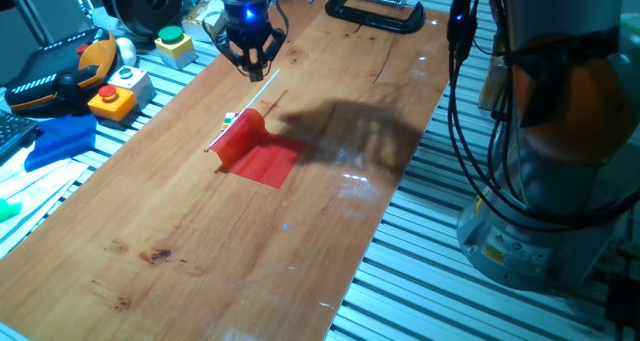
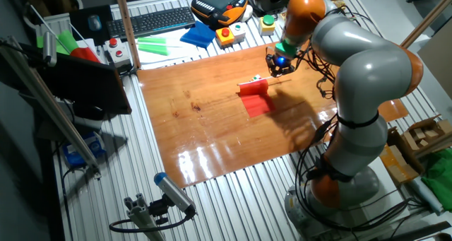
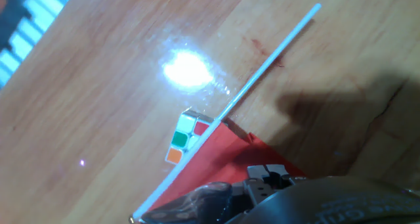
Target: Wave the flag
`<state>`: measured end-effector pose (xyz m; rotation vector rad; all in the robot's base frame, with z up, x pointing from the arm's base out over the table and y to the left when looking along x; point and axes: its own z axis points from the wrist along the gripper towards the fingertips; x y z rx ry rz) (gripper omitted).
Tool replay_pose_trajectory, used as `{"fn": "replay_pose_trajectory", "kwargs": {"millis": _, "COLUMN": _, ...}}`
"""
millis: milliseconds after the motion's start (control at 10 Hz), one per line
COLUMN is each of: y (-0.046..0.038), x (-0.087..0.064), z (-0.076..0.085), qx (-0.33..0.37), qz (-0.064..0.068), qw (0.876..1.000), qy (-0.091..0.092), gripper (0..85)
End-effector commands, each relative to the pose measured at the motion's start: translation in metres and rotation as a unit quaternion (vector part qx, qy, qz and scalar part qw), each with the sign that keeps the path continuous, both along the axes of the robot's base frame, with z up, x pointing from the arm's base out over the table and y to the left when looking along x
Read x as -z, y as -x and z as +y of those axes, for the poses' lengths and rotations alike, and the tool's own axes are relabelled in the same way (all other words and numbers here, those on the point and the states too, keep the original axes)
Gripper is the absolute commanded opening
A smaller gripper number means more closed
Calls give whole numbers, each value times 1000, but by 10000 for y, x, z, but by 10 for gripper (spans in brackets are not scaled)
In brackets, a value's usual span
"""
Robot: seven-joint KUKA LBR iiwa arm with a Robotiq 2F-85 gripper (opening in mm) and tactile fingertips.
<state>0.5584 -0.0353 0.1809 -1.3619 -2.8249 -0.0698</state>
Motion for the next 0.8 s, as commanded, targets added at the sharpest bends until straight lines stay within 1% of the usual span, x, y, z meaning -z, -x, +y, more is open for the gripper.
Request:
{"fn": "replay_pose_trajectory", "kwargs": {"millis": 0, "y": -9, "x": 23, "z": -16, "qx": 17, "qz": -2, "qw": 1000, "qy": 0, "gripper": 7}}
{"fn": "replay_pose_trajectory", "kwargs": {"millis": 200, "y": -65, "x": 134, "z": -81, "qx": 36, "qz": -8, "qw": 999, "qy": -4, "gripper": 7}}
{"fn": "replay_pose_trajectory", "kwargs": {"millis": 400, "y": -121, "x": 210, "z": -114, "qx": 54, "qz": -12, "qw": 998, "qy": -4, "gripper": 7}}
{"fn": "replay_pose_trajectory", "kwargs": {"millis": 500, "y": -160, "x": 252, "z": -133, "qx": 75, "qz": -14, "qw": 997, "qy": 3, "gripper": 7}}
{"fn": "replay_pose_trajectory", "kwargs": {"millis": 700, "y": -210, "x": 314, "z": -157, "qx": 108, "qz": -18, "qw": 994, "qy": 16, "gripper": 7}}
